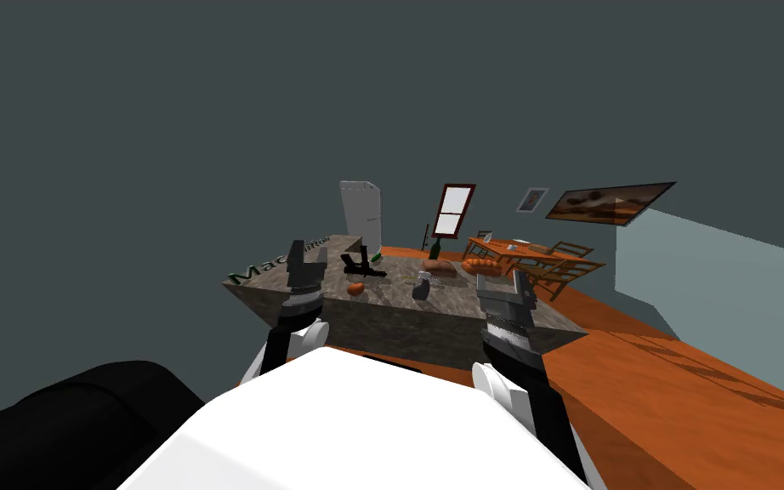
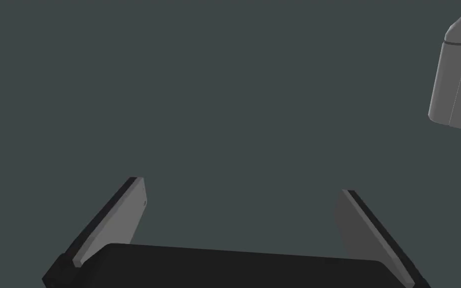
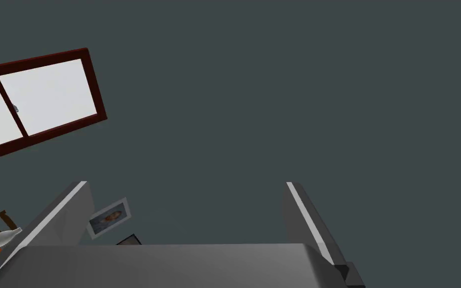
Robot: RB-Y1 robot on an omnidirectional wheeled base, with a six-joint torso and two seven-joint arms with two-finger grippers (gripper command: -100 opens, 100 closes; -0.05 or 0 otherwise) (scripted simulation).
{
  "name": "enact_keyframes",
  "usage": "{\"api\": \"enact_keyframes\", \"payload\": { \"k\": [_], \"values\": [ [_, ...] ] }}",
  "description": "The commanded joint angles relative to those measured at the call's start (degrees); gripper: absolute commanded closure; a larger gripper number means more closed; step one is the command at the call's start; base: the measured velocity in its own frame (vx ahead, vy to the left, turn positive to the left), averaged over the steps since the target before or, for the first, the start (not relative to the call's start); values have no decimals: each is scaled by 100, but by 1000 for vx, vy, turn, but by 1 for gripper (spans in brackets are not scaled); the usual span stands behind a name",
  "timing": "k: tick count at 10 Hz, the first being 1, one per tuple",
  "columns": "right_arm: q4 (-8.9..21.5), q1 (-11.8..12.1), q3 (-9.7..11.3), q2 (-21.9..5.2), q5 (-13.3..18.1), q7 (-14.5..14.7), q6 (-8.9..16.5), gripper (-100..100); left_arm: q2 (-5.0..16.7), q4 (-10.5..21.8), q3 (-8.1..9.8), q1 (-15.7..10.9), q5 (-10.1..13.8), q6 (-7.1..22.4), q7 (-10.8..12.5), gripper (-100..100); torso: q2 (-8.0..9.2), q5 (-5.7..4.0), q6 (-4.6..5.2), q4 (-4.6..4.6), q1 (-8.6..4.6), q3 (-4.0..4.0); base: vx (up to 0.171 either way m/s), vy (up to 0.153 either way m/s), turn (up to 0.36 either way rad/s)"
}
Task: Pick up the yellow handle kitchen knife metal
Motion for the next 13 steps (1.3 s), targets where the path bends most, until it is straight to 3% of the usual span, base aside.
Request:
{"api": "enact_keyframes", "payload": {
  "k": [1, 5, 6, 8, 9, 10, 11, 12, 13],
  "values": [
    [25, 6, 87, -188, 25, -7, -2, -100, 0, 0, 0, 0, 0, 0, 0, 0, 0, 0, 0, 0, 0, 0, -46, -38, -28],
    [195, -1, 608, -905, 184, 9, -36, -100, 1, 1, 1, -2, 0, 0, 0, 0, 60, -10, 1, 13, -48, 34, -148, -111, -21],
    [195, -1, 608, -937, 184, 9, -36, -100, 1, 1, 1, -2, 0, 1, 0, 0, 73, -13, 0, 16, -55, 42, -149, -127, 8],
    [365, -36, 1003, -1324, 297, 43, -71, -100, 1, 1, 1, -1, 0, 1, 0, 0, 56, -11, 0, 13, -48, 33, -158, -118, 17],
    [365, -36, 1015, -1438, 297, 43, -71, -100, 1, 1, 0, -2, 0, 1, 0, 0, 68, -12, -1, 15, -48, 39, -144, -99, 18],
    [478, -66, 1250, -1630, 356, 66, -94, -100, 1, 1, 0, -1, 0, 1, 0, 0, 59, -10, 1, 15, -41, 35, -145, -101, 33],
    [478, -66, 1250, -1719, 356, 66, -94, -100, 1, 1, 0, -2, 0, 1, 0, 0, 58, -10, -1, 13, -41, 34, -97, -79, 26],
    [612, -106, 1503, -1918, 416, 93, -118, -100, 1, 1, 0, -1, 0, 1, 0, 0, 43, -8, 1, 11, -33, 27, -94, -107, 46],
    [612, -106, 1503, -2021, 416, 93, -118, -100, 1, 1, 0, -1, 0, 0, 0, 0, 40, -9, 0, 10, -40, 24, -89, -80, 31]
  ]
}}
